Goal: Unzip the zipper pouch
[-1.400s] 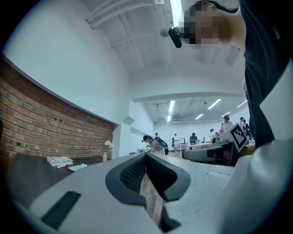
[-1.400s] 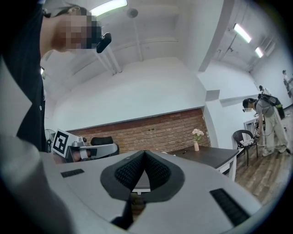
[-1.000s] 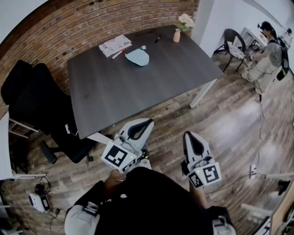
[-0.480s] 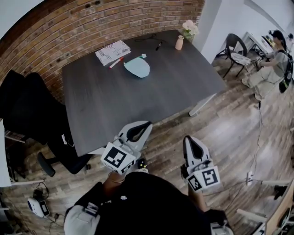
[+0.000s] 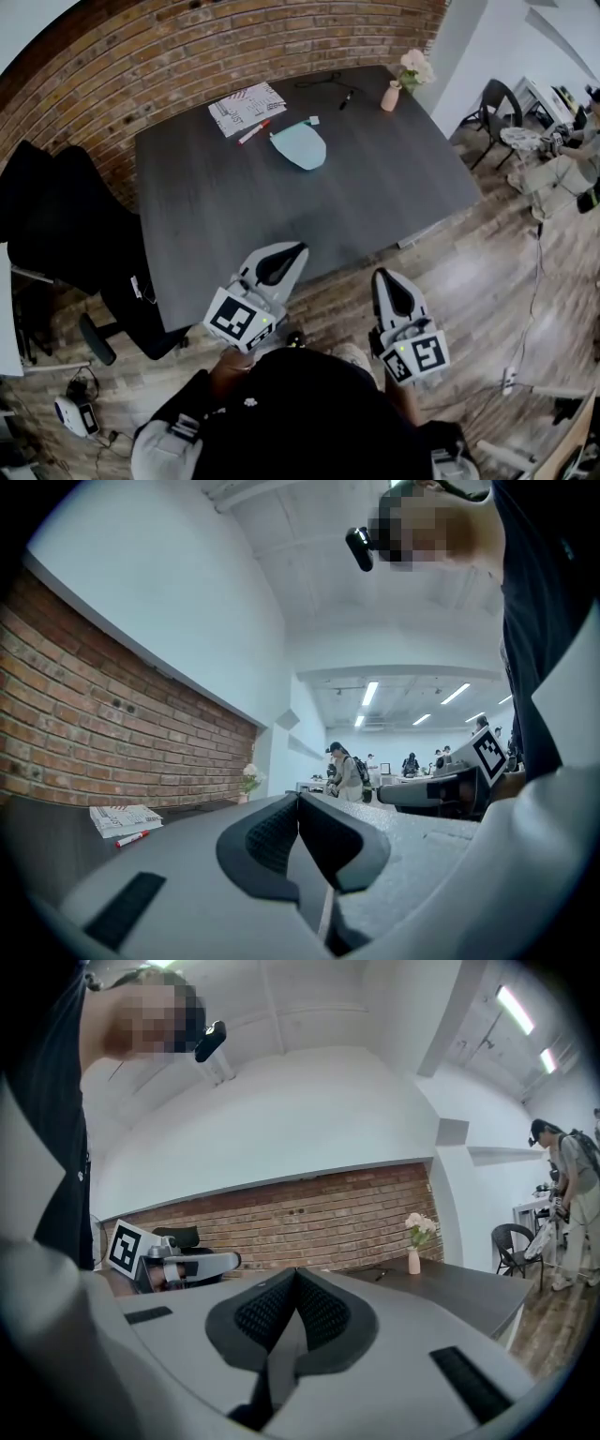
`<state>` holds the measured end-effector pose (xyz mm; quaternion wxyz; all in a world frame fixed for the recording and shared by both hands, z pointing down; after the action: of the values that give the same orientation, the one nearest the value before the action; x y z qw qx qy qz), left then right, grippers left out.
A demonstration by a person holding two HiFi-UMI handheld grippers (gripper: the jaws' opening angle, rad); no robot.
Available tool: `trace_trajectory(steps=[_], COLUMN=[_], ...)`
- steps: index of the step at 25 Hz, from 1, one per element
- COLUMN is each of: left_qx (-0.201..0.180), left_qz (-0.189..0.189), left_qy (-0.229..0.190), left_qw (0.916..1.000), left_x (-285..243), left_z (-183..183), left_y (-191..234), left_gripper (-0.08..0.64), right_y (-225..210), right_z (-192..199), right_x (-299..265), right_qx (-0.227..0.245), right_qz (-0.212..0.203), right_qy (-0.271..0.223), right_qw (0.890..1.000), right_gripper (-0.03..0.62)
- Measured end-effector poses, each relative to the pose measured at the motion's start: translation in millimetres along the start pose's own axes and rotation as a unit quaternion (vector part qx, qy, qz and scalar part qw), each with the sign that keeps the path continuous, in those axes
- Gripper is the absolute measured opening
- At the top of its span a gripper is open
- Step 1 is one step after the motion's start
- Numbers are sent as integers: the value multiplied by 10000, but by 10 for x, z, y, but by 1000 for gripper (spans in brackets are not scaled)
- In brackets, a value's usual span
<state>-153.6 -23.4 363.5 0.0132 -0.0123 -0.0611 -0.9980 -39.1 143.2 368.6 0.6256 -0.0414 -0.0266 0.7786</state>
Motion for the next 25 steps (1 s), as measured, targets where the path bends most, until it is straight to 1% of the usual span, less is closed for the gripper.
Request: trace_trajectory(steps=[3, 6, 10, 14, 19, 22, 25], left_qx=[12, -86, -103, -194, -287, -262, -191], left_qz=[-133, -292, -778, -1276, -1780, -2081, -2300], left_qy=[-37, -93, -94, -164, -236, -208, -117], left_qw=[9999, 9995, 9969, 9915, 9833, 9775, 9729], left_x=[-66, -167, -311, -497, -704, -782, -880], left_z=[12, 18, -4, -57, -131, -108, -72], left_y=[105, 198, 390, 566, 701, 785, 880], left_gripper=[3, 3, 3, 3, 3, 3, 3], right_y=[-109, -294, -600, -871, -1149, -1279, -1412], right_z=[0, 4, -12, -99, -140, -127, -128], right_x=[-172, -354, -718, -1114, -1538, -1756, -1942], right_qx=[25, -7, -26, 41, 21, 5, -2], right_qz=[-121, -253, -590, -1047, -1546, -1799, -1958], right_qy=[73, 79, 65, 32, 82, 153, 202], right_qw=[9999, 9996, 9982, 9945, 9879, 9836, 9804], right_gripper=[0, 0, 0, 0, 0, 0, 0])
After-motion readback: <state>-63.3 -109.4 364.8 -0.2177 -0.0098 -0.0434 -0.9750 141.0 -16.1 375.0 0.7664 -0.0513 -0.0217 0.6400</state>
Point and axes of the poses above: the fingertips, and each gripper's own axes: x backward along the fingers, y to its left, z out of its underside, the point moved 5 cm from there along x, backward along the fingers, and after that the axes turned 2 degrees about x, right-handed, at the moved point
